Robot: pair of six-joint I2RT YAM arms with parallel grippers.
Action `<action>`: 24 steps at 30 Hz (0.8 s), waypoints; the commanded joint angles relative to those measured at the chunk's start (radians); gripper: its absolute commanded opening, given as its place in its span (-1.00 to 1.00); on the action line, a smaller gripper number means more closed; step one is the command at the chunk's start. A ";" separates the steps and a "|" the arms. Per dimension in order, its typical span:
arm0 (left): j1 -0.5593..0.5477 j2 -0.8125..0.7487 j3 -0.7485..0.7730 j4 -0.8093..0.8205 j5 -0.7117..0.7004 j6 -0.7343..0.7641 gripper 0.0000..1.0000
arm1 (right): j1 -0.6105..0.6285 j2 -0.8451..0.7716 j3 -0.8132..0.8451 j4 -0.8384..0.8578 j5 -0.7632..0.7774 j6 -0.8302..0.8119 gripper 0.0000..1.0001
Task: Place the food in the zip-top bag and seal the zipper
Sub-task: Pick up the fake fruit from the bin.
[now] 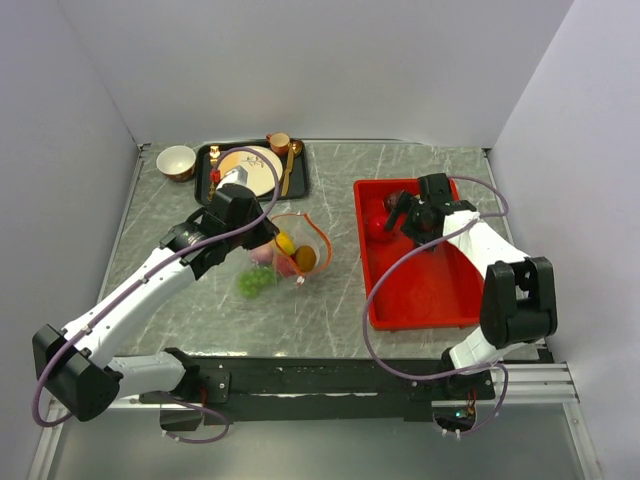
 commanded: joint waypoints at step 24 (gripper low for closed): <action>0.000 -0.005 -0.002 0.016 -0.006 -0.014 -0.99 | -0.023 0.242 0.179 0.095 -0.144 0.005 0.98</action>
